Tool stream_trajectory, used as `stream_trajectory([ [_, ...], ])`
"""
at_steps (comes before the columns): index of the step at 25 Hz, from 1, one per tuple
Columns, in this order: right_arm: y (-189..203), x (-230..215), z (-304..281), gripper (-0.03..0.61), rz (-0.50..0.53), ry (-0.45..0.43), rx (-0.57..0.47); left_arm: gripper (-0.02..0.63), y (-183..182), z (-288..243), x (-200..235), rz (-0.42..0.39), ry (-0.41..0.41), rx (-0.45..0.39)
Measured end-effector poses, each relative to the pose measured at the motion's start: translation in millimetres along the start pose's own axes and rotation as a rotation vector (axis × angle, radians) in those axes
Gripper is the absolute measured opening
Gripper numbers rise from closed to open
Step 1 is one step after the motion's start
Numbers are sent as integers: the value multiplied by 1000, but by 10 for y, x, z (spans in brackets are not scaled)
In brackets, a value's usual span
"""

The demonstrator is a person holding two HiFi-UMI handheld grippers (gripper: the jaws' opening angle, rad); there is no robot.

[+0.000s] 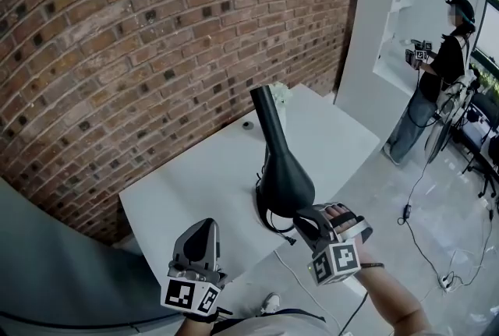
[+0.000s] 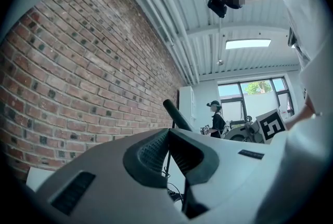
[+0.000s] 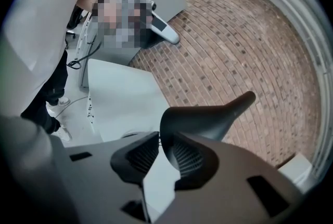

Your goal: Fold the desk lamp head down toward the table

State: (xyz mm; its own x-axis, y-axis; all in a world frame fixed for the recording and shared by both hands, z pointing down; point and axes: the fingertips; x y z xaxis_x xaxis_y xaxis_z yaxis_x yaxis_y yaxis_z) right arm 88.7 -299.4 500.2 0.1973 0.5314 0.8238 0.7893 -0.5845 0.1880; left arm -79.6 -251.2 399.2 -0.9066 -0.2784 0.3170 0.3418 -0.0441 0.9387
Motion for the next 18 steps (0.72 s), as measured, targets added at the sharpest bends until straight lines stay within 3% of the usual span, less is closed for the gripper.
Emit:
stream_trajectory([
  [9, 75, 95, -250, 94, 0, -83, -31, 8, -15, -30, 110, -16, -49, -7],
  [18, 64, 75, -297, 84, 1, -92, -86, 8, 63, -68, 191, -22, -90, 4],
])
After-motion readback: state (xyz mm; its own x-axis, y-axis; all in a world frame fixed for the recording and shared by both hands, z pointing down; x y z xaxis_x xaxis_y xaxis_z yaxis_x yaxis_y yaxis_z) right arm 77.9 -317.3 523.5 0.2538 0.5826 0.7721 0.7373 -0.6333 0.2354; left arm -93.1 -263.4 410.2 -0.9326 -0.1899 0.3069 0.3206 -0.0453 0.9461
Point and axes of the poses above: the fingertips, and each gripper's own axes: z backward along the fingers, x to its left, y out of its underside, and after that the axes turned 14 degrees about z, right-handed
